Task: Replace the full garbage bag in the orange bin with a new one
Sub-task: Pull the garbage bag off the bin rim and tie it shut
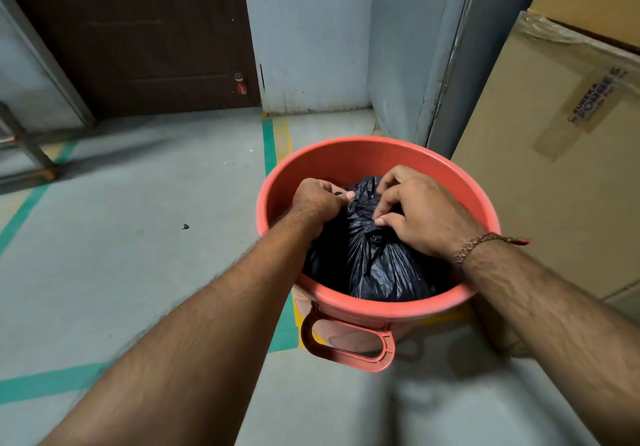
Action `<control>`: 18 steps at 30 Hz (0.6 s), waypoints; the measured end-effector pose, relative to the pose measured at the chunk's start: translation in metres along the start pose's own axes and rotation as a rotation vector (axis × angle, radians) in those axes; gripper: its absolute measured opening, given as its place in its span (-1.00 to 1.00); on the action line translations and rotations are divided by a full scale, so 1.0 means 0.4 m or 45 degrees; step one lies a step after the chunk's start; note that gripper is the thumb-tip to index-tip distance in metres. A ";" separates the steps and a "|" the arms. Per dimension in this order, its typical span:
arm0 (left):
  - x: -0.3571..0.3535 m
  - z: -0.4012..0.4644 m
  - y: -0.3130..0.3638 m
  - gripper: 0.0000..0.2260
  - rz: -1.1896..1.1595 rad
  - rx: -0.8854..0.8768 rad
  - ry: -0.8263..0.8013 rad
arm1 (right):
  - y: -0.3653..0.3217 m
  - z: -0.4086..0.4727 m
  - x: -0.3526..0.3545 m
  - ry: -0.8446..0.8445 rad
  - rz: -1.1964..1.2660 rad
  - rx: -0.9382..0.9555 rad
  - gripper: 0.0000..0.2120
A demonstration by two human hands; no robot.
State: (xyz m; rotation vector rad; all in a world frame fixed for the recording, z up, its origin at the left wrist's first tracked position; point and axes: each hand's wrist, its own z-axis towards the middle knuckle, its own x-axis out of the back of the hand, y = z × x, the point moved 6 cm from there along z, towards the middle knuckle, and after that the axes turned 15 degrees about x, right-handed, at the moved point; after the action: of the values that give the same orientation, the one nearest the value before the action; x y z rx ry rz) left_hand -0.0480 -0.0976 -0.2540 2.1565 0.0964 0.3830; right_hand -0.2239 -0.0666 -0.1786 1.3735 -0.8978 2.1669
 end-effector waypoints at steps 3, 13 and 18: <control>0.005 0.005 -0.006 -0.82 -0.014 0.049 0.025 | 0.032 -0.018 -0.002 -0.003 0.085 -0.098 -0.86; 0.083 0.016 0.021 -0.86 0.098 0.013 0.438 | 0.094 -0.065 -0.011 -0.390 -0.011 -0.295 -0.78; 0.095 0.020 0.024 -0.87 0.149 0.023 0.543 | 0.108 -0.071 -0.001 -0.470 -0.093 -0.412 -0.81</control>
State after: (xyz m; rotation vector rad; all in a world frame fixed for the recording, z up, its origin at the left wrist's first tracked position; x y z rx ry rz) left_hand -0.0100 -0.1016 -0.2415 2.0720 0.2143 0.9093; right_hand -0.2696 -0.0768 -0.2004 1.6301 -1.2463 1.6482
